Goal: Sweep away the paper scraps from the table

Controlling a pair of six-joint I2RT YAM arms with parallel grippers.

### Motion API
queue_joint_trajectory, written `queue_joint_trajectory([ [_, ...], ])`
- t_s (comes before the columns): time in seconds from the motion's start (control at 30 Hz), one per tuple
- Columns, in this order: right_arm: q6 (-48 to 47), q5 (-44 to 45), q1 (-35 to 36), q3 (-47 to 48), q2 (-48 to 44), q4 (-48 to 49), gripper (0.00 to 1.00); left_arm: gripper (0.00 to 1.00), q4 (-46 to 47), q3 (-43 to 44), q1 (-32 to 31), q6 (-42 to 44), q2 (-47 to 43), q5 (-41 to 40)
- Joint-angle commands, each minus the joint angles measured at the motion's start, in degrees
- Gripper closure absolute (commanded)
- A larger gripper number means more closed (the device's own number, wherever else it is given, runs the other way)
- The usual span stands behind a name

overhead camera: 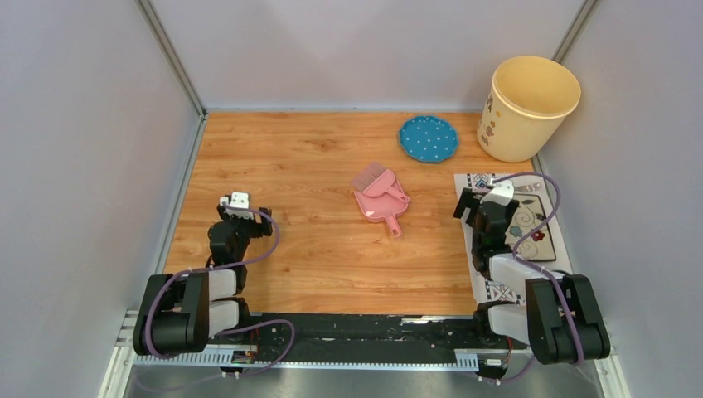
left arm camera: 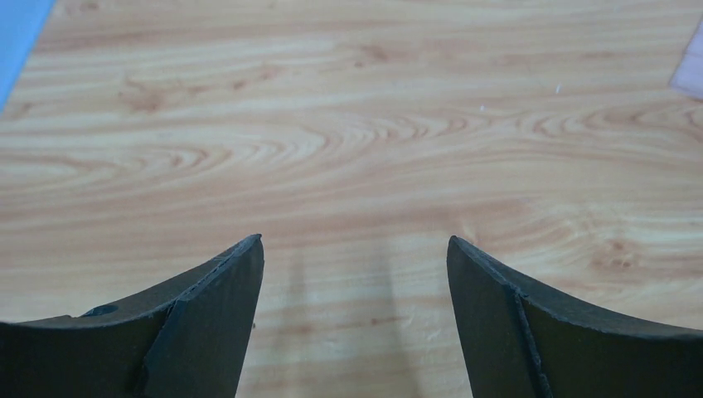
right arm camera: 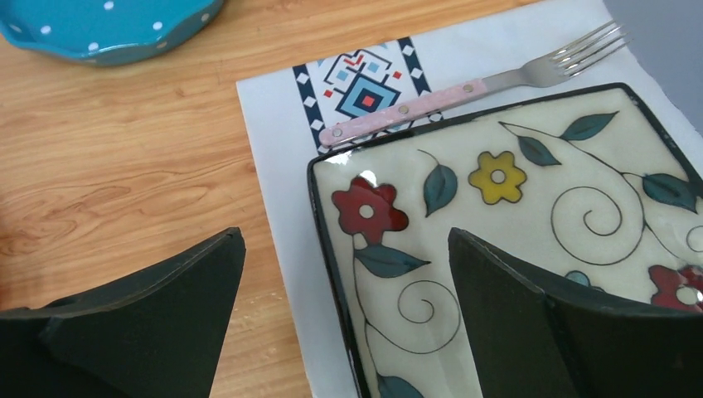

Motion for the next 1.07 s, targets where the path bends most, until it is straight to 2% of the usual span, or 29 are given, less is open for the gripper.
queue_joint_trajectory([
  [0.0,-1.4,-1.7,-3.6,-7.5,-2.1,21.9,0.00,0.12,11.6,-13.1,0.3,0.6,1.7,2.1],
  [0.1,-0.4,-5.3,-5.8,-7.5,2.5,26.1,0.00,0.12,13.7,-13.8,0.3,0.6,3.2,3.2],
  [0.2,-2.4,-10.0,-6.0,-4.7,6.3,24.6,0.00,0.12,20.5,-15.6,0.3,1.7,6.6,3.9],
  [0.3,-3.3,-11.5,-5.8,-4.6,6.3,24.2,0.02,0.12,16.0,-14.5,0.2,2.4,4.8,4.6],
  [0.47,-3.2,-10.9,-5.5,-4.3,6.5,24.3,0.06,0.12,14.7,-13.1,0.3,2.9,5.8,6.9],
  [0.5,-3.3,-11.0,-5.4,-4.3,6.5,24.1,0.08,0.16,14.8,-13.0,0.3,2.7,5.8,6.9],
  [0.53,-3.4,-11.0,-5.4,-4.2,6.6,23.9,0.10,0.25,14.8,-13.0,0.3,2.7,6.0,7.0],
  [0.6,-3.7,-11.3,-5.4,-4.0,6.6,23.6,0.10,0.33,14.6,-12.8,0.3,2.5,6.0,6.7],
  [0.77,-3.9,-11.3,-5.3,-4.0,6.7,23.5,0.06,0.34,14.5,-12.9,0.3,2.4,5.9,6.7],
  [0.83,-3.9,-11.3,-5.3,-4.0,6.6,23.5,0.05,0.37,14.5,-12.8,0.3,2.5,5.9,6.6],
  [0.93,-3.9,-11.4,-5.3,-3.9,6.7,23.5,0.04,0.34,14.5,-12.8,0.3,1.7,6.1,5.1],
  [1.0,-3.9,-11.2,-5.3,-3.9,6.6,23.5,0.04,0.27,14.2,-12.8,0.3,1.0,5.9,1.2],
  [1.03,-3.9,-11.2,-5.3,-4.0,6.6,23.5,0.04,0.18,14.1,-12.7,0.3,1.0,6.0,1.2],
])
